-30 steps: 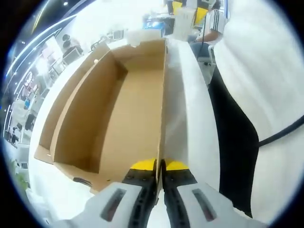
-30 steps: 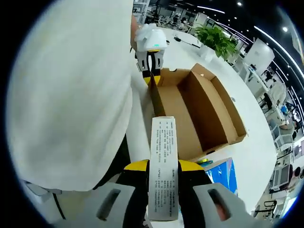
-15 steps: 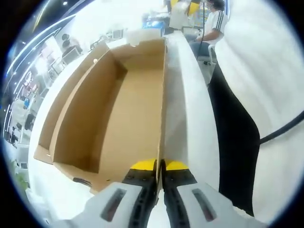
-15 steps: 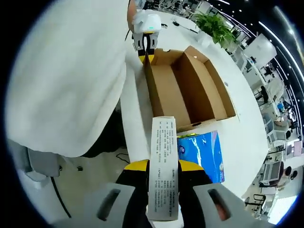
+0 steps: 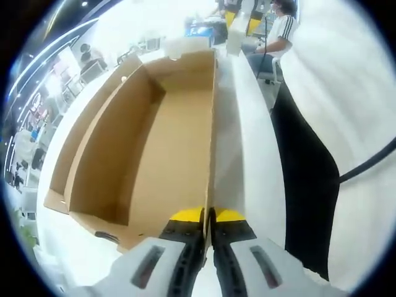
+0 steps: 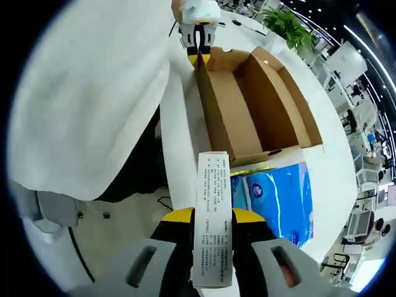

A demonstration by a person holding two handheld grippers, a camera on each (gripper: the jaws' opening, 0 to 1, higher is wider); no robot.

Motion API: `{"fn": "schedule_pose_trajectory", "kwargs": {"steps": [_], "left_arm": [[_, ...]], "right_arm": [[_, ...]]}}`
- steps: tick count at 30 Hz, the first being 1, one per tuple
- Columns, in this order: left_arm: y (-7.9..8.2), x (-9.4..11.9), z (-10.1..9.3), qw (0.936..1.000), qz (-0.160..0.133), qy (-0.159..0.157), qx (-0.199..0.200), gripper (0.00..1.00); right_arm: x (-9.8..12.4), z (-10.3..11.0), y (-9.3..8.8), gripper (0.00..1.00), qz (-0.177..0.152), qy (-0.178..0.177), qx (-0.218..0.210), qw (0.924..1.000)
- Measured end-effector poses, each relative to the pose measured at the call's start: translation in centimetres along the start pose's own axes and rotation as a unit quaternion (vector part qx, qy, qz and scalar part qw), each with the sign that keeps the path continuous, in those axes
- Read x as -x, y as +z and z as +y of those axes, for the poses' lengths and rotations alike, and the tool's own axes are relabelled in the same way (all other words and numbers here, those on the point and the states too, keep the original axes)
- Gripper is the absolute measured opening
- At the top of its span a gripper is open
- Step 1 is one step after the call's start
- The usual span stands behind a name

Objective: Operate the shoe box by opening the lid, removing the specified soft item, and placing it in the target area until the item is outside and the box remains undamaged.

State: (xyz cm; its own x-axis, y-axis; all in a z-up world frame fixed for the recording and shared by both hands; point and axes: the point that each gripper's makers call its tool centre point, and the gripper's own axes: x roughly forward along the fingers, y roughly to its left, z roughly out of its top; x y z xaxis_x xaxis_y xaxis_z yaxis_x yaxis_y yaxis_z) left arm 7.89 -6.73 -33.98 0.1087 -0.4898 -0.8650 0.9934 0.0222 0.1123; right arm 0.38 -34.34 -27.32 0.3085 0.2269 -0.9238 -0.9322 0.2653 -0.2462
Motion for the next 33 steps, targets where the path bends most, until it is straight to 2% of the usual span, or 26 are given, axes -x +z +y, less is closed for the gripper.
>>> {"fn": "schedule_pose_trajectory", "kwargs": {"steps": [6,13,18,20,23,25,27,33], "left_arm": [[0.0,0.0,0.0,1.0,-0.001,-0.002,-0.001,0.03],[0.0,0.0,0.0,1.0,-0.001,-0.003,-0.001,0.03],[0.1,0.0,0.0,1.0,-0.002,0.0,-0.001,0.03],[0.1,0.0,0.0,1.0,0.001,-0.002,-0.003,0.03],[0.0,0.0,0.1,0.9999,0.007,-0.009,0.005,0.03],[0.0,0.0,0.0,0.9999,0.006,-0.008,0.005,0.03],[0.0,0.0,0.0,1.0,0.005,-0.007,0.004,0.03],[0.0,0.0,0.0,1.0,0.005,-0.001,0.006,0.03]], "right_arm": [[-1.1,0.1,0.4,0.2,-0.008,0.007,0.012,0.9999],[-2.3,0.1,-0.8,0.2,0.01,0.017,0.025,0.9995],[-3.7,0.4,-0.5,0.2,-0.017,0.024,-0.021,0.9993],[-4.1,0.6,-0.7,0.2,-0.006,0.023,-0.003,0.9997],[-4.5,1.1,-0.9,0.2,-0.009,0.039,-0.007,0.9992],[-4.6,1.1,-1.2,0.2,-0.006,0.041,0.0,0.9991],[-4.7,1.0,-1.9,0.2,0.01,0.045,0.018,0.9988],[-5.5,1.0,-2.4,0.2,0.016,0.05,0.034,0.9981]]}}
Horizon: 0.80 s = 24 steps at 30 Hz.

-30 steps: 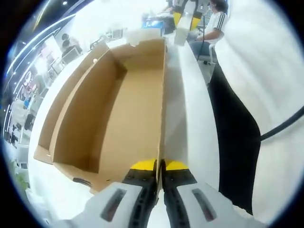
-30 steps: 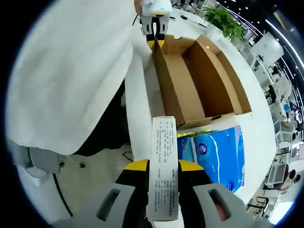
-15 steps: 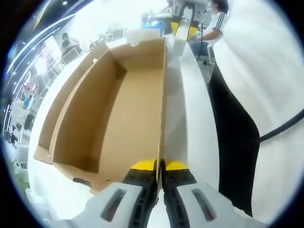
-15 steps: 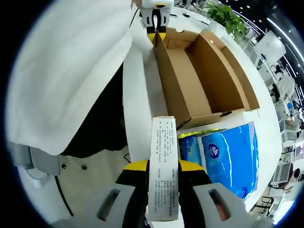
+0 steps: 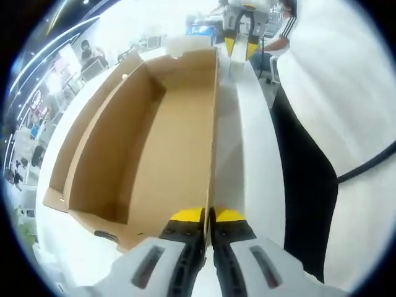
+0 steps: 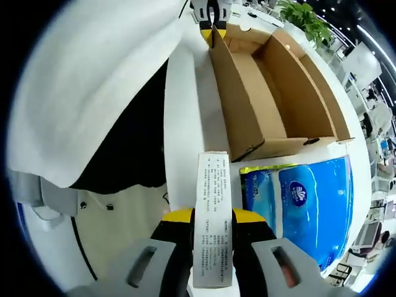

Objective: Operate the shoe box by opening the lid, removing the specified soft item, and placing it in the target area until the item is outside and the box remains undamaged.

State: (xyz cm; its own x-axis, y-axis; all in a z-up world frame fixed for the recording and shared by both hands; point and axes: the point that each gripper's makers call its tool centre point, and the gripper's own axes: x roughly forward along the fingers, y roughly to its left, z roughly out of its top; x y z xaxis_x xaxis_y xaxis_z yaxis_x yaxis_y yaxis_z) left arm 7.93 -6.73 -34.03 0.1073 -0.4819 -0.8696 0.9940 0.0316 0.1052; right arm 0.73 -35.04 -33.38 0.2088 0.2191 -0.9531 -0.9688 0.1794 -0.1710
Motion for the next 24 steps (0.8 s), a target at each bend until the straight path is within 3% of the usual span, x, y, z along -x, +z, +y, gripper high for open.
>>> {"fn": "schedule_pose_trajectory", "kwargs": {"steps": [24], "left_arm": [[-0.1,0.0,0.1,1.0,-0.002,0.0,-0.001,0.03]], "right_arm": [[-1.0,-0.2,-2.9,0.21,0.044,-0.013,0.048,0.9978]]}}
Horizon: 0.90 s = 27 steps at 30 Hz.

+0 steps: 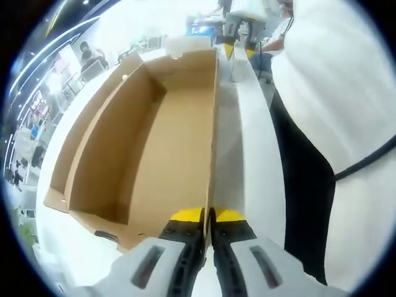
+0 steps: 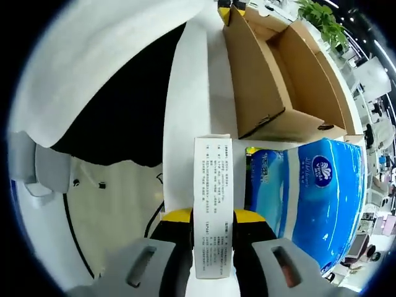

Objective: Operate the shoe box by opening the lid, removing the specified soft item, and placing it in the target area until the item is outside and the box remains undamaged.

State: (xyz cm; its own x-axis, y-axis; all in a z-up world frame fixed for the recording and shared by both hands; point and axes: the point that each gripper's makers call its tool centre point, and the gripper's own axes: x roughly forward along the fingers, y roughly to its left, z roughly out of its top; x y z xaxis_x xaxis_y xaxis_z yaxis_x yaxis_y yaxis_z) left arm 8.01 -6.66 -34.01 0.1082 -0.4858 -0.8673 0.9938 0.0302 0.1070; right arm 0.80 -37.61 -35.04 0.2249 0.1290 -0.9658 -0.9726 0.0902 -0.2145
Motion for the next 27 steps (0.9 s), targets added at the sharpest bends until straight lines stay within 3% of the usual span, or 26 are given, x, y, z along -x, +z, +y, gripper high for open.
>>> {"fn": "schedule_pose_trajectory", "kwargs": {"steps": [8,14,21,27], "left_arm": [[0.0,0.0,-0.1,1.0,-0.001,0.003,-0.001,0.03],[0.1,0.0,-0.1,1.0,-0.001,0.001,-0.001,0.03],[0.1,0.0,-0.2,1.0,-0.001,-0.002,-0.001,0.03],[0.1,-0.1,-0.2,1.0,-0.001,-0.003,-0.002,0.03]], "right_arm": [[-0.3,0.0,-0.5,0.21,0.009,-0.006,0.011,0.9999],[-0.1,0.0,-1.0,0.22,0.013,-0.006,-0.009,0.9999],[0.8,-0.7,-0.5,0.24,0.019,-0.032,0.012,0.9992],[1.1,-0.9,-0.3,0.21,0.013,-0.042,0.0,0.999]]}}
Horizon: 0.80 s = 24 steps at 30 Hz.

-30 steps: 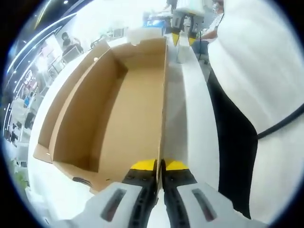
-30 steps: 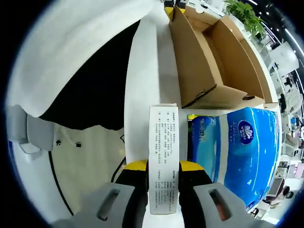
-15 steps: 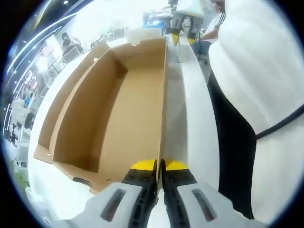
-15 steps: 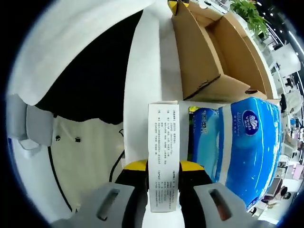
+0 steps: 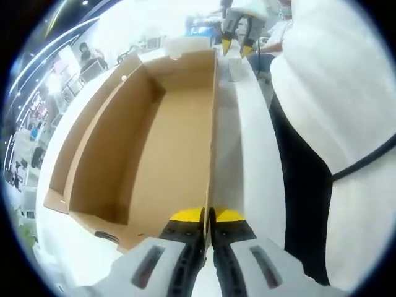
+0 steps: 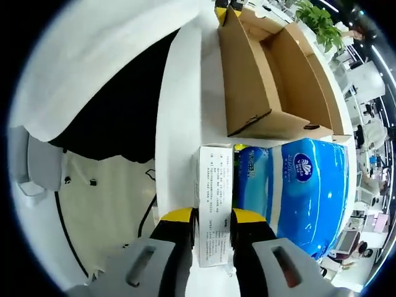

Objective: Operate the shoe box by opening the lid, removing the specified soft item, and placing it in the target area until the item is outside and the box remains undamaged.

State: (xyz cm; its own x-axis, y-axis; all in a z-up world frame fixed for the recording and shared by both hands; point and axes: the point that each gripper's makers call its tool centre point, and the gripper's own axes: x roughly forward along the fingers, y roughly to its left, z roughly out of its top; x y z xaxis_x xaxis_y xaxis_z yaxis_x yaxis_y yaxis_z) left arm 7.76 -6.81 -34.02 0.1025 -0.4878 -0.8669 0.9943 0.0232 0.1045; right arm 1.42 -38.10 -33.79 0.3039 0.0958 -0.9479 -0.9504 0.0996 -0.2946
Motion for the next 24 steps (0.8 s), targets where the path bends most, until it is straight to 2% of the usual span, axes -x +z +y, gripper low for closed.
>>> {"fn": "schedule_pose_trajectory", "kwargs": {"steps": [3,11,13,17,19,22,24], "left_arm": [[0.0,0.0,0.0,1.0,0.001,-0.001,0.001,0.03],[0.0,0.0,0.0,1.0,0.001,0.001,0.002,0.03],[0.0,0.0,0.0,1.0,0.002,0.001,0.002,0.03],[-0.1,0.0,0.1,1.0,0.002,0.0,0.002,0.03],[-0.1,0.0,0.1,1.0,0.002,0.0,0.003,0.03],[-0.1,0.0,0.1,1.0,0.003,0.0,0.004,0.03],[-0.1,0.0,0.1,1.0,0.003,0.0,0.004,0.03]], "right_arm": [[-0.2,-0.3,0.0,0.22,0.002,-0.013,0.019,0.9997],[-0.1,-0.5,-0.1,0.23,0.005,-0.02,0.042,0.9989],[0.1,-0.6,0.1,0.23,0.006,-0.03,0.062,0.9976],[0.7,-0.6,0.6,0.24,-0.004,-0.032,0.045,0.9985],[1.1,-0.5,0.7,0.24,0.0,-0.041,0.051,0.9978],[2.4,-1.0,2.1,0.28,-0.012,-0.068,0.041,0.9968],[3.2,-0.6,2.9,0.27,-0.021,-0.07,0.039,0.9966]]}}
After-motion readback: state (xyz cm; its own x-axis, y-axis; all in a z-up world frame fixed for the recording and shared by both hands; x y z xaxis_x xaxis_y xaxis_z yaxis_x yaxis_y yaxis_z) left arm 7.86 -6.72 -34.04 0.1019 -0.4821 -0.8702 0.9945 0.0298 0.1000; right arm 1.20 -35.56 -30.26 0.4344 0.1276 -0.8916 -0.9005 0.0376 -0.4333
